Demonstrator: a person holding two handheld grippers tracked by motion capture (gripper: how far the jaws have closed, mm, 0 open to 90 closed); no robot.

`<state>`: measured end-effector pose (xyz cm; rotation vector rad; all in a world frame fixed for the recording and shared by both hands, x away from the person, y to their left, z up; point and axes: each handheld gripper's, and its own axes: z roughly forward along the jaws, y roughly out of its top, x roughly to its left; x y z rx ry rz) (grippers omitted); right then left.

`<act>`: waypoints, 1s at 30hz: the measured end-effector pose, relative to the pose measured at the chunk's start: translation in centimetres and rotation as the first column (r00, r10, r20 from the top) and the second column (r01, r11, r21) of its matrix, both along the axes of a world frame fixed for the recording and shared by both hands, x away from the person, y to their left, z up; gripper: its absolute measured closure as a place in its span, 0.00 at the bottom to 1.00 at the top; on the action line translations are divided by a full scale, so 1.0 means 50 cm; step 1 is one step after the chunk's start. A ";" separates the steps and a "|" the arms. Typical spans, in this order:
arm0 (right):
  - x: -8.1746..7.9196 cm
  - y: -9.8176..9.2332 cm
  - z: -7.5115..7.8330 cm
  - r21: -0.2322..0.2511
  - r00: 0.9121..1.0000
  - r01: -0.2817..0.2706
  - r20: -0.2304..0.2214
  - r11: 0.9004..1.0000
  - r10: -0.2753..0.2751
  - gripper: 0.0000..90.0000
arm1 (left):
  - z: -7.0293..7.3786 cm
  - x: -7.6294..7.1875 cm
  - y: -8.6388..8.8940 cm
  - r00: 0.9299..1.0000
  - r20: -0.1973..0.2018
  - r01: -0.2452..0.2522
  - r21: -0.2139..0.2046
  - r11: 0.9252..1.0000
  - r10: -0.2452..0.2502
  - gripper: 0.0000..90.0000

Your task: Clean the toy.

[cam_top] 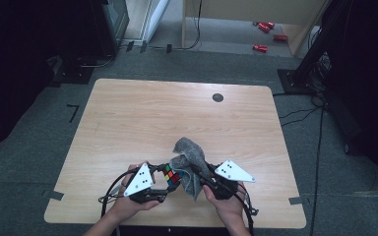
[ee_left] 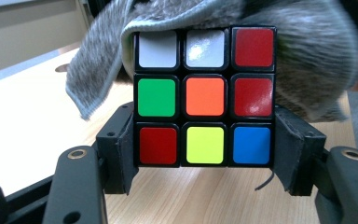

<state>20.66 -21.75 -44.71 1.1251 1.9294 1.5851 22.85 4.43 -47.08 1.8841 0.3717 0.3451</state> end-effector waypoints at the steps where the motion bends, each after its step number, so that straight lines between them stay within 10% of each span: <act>1: -0.006 0.006 0.007 0.000 1.000 -0.021 0.017 1.000 0.021 0.79 | -0.001 0.000 -0.002 1.000 -0.001 -0.004 0.007 1.000 0.004 0.39; 6: -0.029 0.041 0.026 -0.049 0.993 -0.082 0.084 0.995 0.086 0.79 | -0.006 -0.010 -0.018 1.000 0.027 -0.002 0.064 0.998 0.001 0.38; 14: -0.003 0.003 0.003 -0.021 1.000 0.013 0.005 1.000 -0.013 0.80 | 0.004 -0.007 -0.004 1.000 0.026 0.007 0.013 1.000 -0.007 0.39; 19: -0.028 0.037 0.023 -0.042 0.995 -0.056 0.075 0.998 0.059 0.79 | 0.000 -0.010 -0.012 0.999 0.043 -0.006 0.054 0.999 0.004 0.38; 25: -0.013 0.014 0.006 -0.055 0.999 0.016 0.043 0.998 -0.013 0.80 | 0.006 -0.003 0.003 0.999 -0.001 0.037 -0.019 0.999 -0.037 0.38; 30: -0.026 0.030 0.011 -0.067 0.998 -0.004 0.060 0.998 0.008 0.80 | 0.002 -0.002 -0.006 1.000 -0.002 0.006 0.047 0.999 -0.006 0.38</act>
